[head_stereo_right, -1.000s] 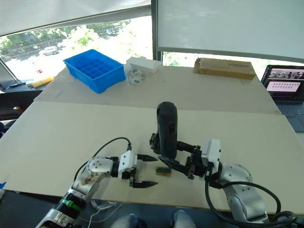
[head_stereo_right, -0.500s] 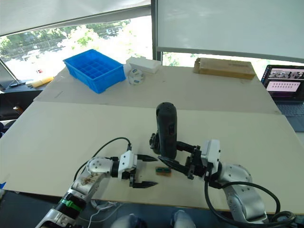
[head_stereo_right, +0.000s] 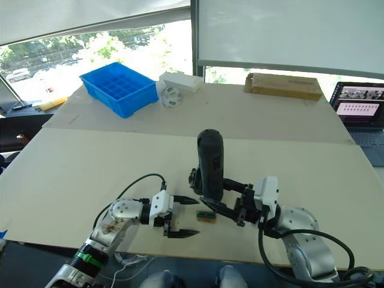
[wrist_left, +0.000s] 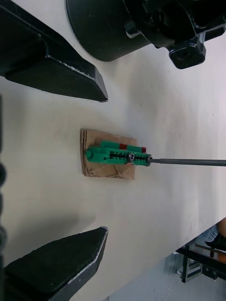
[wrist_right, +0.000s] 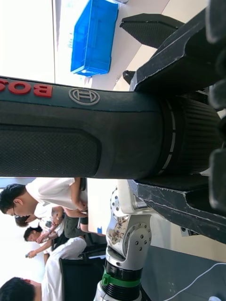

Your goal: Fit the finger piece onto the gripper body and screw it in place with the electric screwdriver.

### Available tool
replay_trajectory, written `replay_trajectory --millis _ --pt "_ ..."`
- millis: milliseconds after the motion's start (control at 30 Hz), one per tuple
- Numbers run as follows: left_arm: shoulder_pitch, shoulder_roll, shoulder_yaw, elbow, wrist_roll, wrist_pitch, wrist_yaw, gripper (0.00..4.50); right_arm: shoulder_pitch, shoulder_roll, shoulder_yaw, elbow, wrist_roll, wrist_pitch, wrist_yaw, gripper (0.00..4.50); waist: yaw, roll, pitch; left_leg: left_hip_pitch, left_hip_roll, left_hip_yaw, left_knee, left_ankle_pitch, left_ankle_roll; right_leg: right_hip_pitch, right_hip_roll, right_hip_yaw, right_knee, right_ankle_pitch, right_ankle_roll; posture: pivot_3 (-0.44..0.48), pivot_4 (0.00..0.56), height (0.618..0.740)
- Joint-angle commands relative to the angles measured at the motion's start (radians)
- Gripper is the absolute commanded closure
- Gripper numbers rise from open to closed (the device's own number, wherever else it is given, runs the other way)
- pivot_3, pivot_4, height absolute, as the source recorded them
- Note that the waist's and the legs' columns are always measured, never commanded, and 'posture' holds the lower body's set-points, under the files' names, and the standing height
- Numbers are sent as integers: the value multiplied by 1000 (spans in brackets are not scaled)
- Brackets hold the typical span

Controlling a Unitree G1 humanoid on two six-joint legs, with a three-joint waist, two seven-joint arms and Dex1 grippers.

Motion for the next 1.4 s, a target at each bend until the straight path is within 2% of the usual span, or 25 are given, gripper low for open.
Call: replay_trajectory --millis 33,1400 --pt "29 -5 -39 33 17 5 -4 0 -10 -4 -28 -43 25 -23 -2 2584 0 0 0 0 0 0 0 0 0 0 0 0 0 0 0 0 150 740" --pt "25 -7 -40 31 17 8 -3 0 -3 5 -33 -25 18 -34 -6 2584 0 0 0 0 0 0 0 0 0 0 0 0 0 0 0 0 150 740"
